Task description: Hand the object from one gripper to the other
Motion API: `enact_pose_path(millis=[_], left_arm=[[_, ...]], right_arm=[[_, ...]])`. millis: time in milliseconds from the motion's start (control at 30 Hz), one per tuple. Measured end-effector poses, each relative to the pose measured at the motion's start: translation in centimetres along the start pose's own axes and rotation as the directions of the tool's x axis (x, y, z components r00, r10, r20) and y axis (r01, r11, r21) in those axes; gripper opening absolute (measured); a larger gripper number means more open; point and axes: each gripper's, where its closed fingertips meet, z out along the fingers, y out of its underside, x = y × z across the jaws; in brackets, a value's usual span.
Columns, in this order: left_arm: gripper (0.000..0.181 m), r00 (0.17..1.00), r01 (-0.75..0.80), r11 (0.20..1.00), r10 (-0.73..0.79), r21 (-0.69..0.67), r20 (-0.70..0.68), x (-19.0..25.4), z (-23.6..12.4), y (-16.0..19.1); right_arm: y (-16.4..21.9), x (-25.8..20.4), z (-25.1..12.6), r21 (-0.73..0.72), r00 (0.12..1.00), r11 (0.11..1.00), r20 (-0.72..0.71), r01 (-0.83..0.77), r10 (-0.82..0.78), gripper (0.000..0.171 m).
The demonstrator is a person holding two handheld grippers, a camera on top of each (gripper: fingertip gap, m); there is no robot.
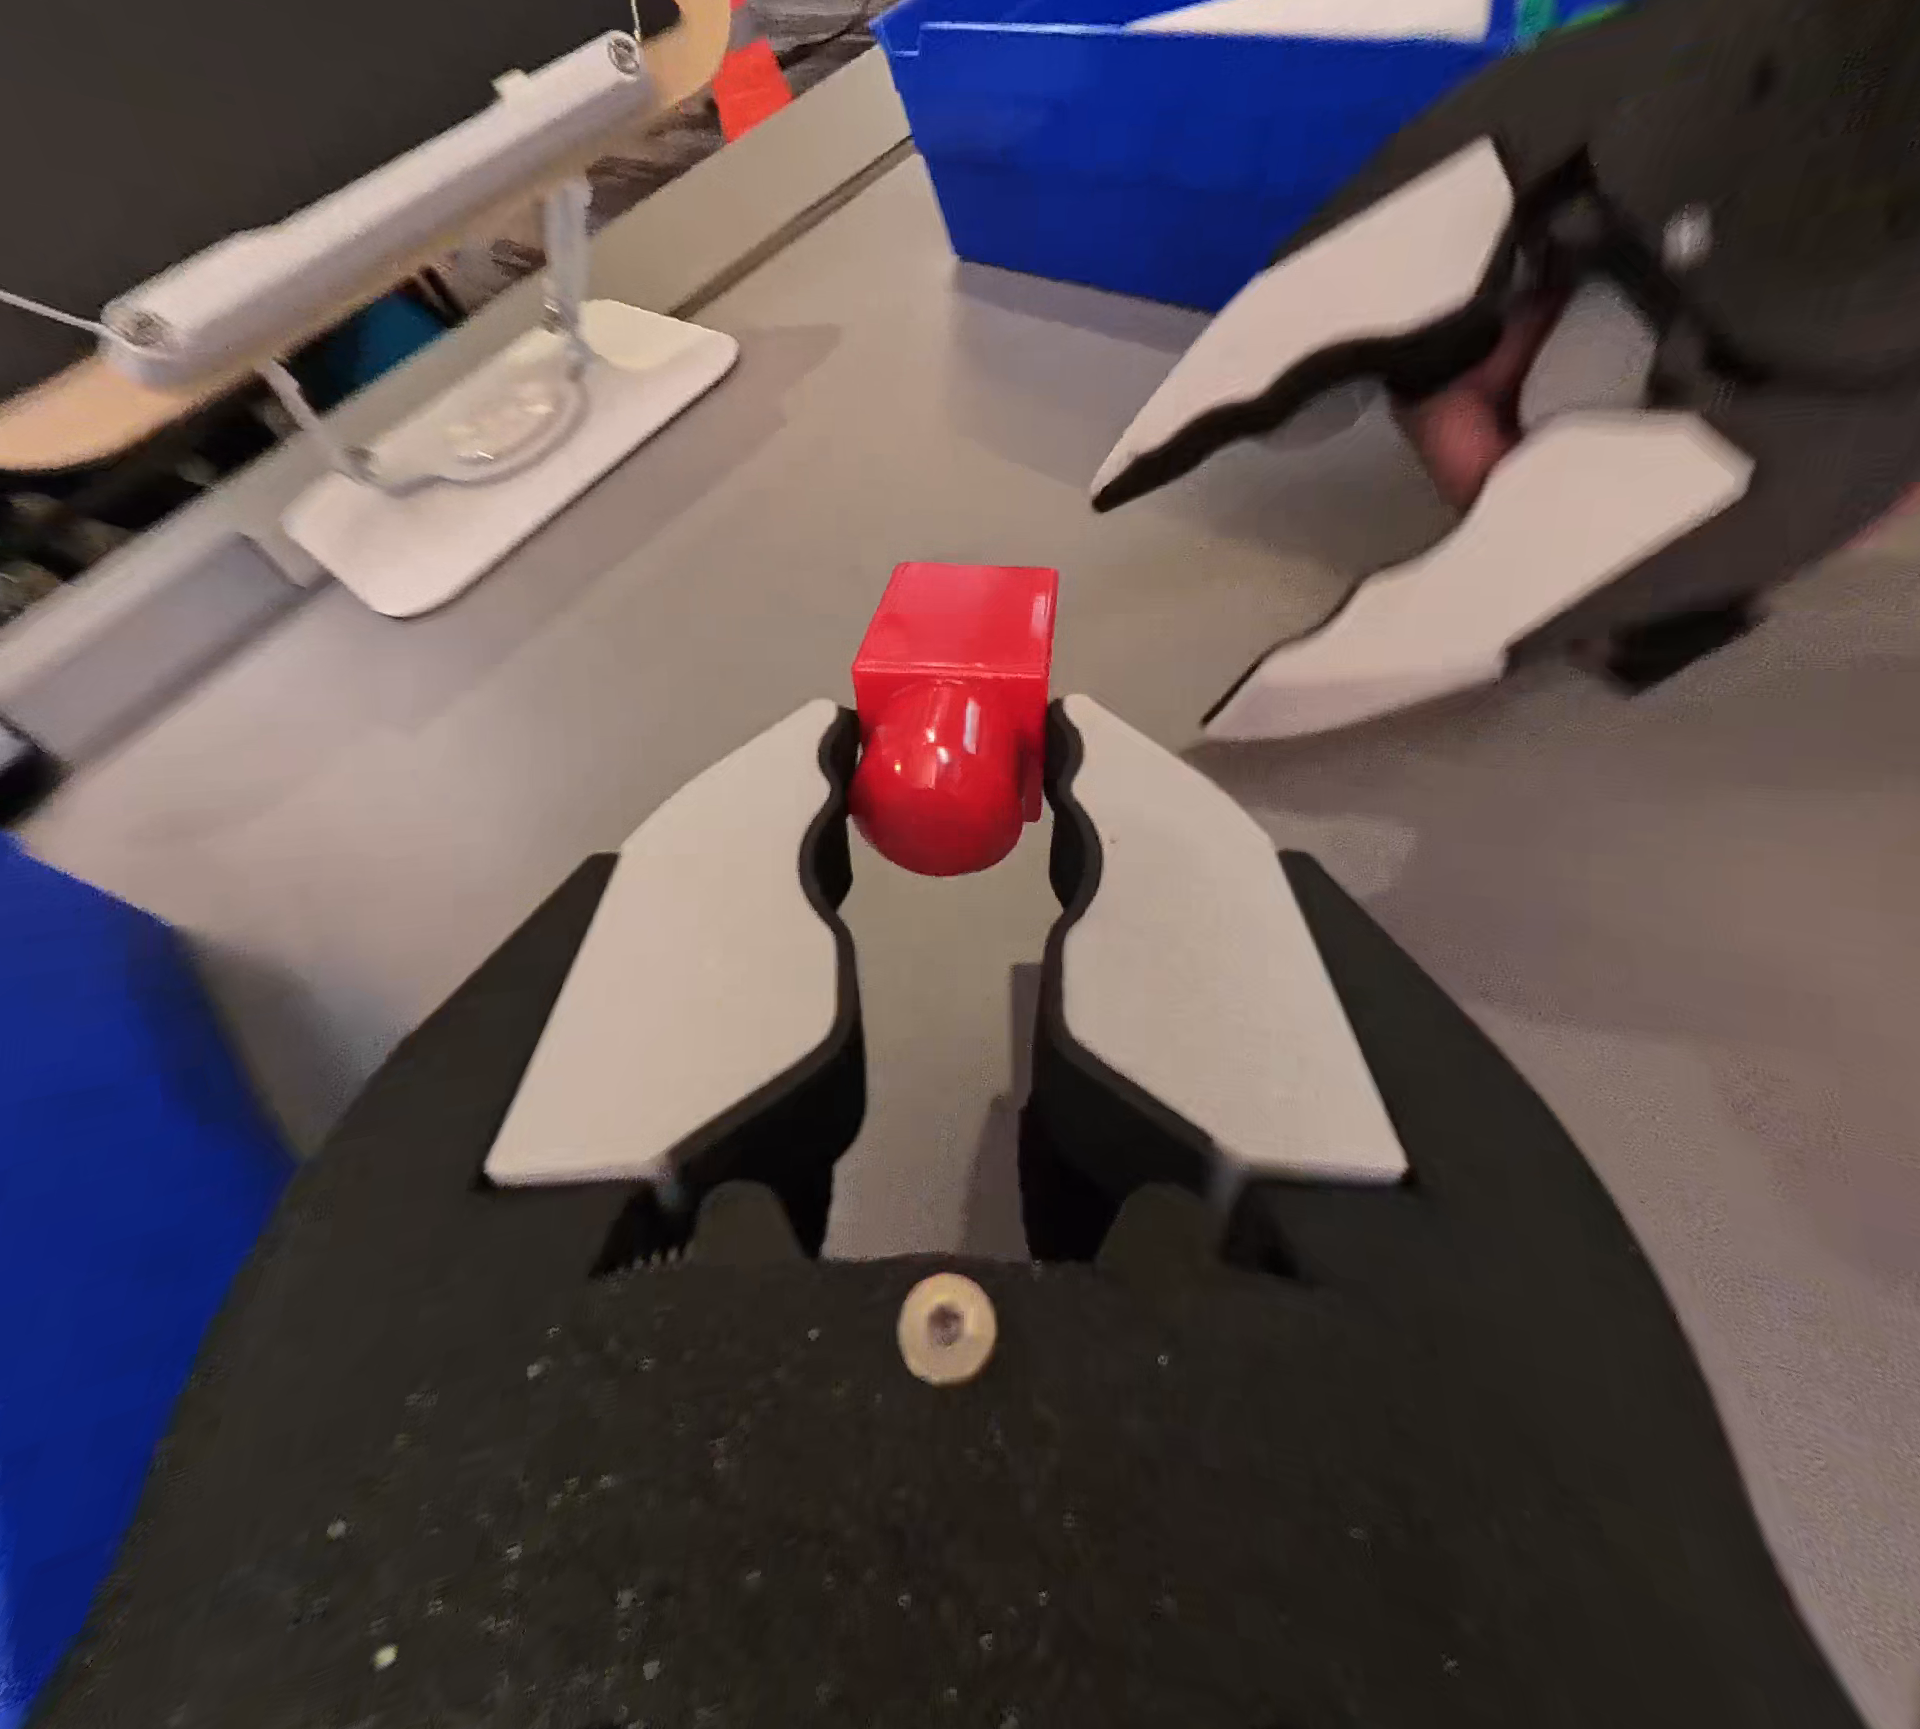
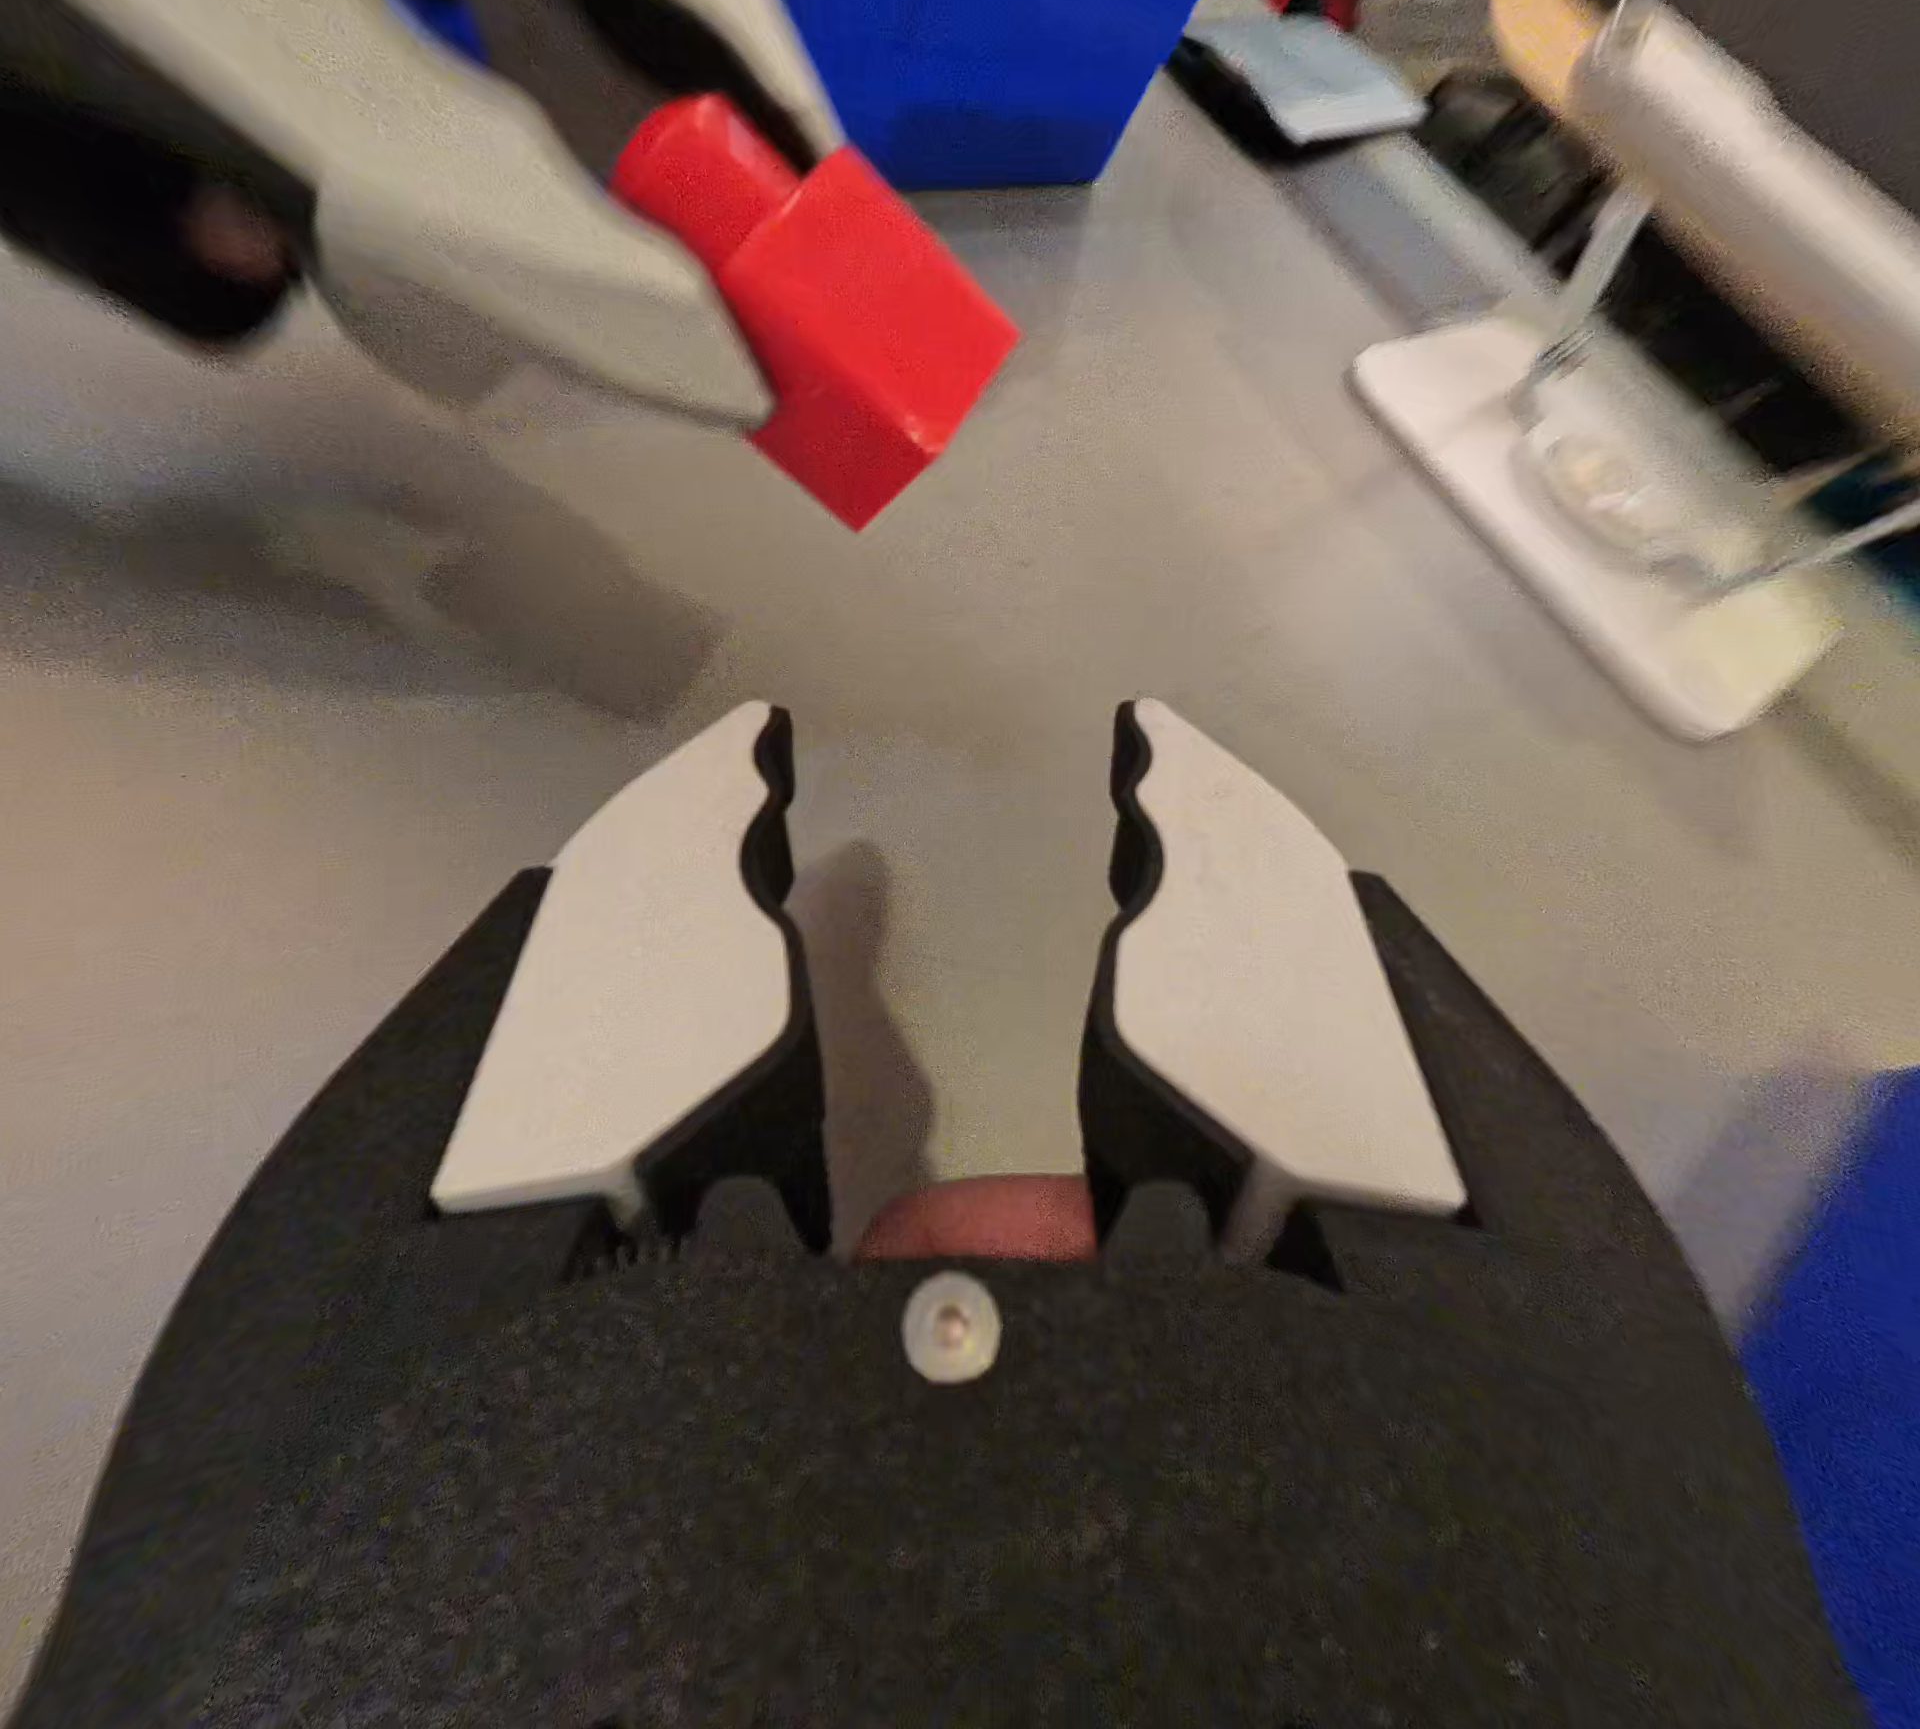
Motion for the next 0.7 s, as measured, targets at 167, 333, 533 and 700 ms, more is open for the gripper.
enact_pose_path(millis=[167,333,533,700], left_arm=[[0.034,0.945,-0.297,0.948,0.309,-0.113,0.108,0.0,0.4,1.3],[0.034,0.862,-0.448,0.870,0.482,-0.207,0.156,1.1,1.2,1.4],[0.034,0.791,-0.546,0.804,0.587,-0.235,0.170,2.5,1.9,0.9],[0.034,0.783,-0.552,0.797,0.596,-0.245,0.176,3.1,2.2,0.9]], right_arm=[[-2.7,-1.8,-0.3,0.015,0.770,0.831,0.384,-0.556,0.509,0.082],[-3.2,-2.9,0.4,-0.029,0.658,0.739,0.432,-0.673,0.617,0.082],[-2.7,-3.6,1.1,-0.038,0.716,0.784,0.379,-0.620,0.586,0.077],[-1.9,-3.3,1.3,-0.059,0.722,0.791,0.372,-0.609,0.583,0.066]])
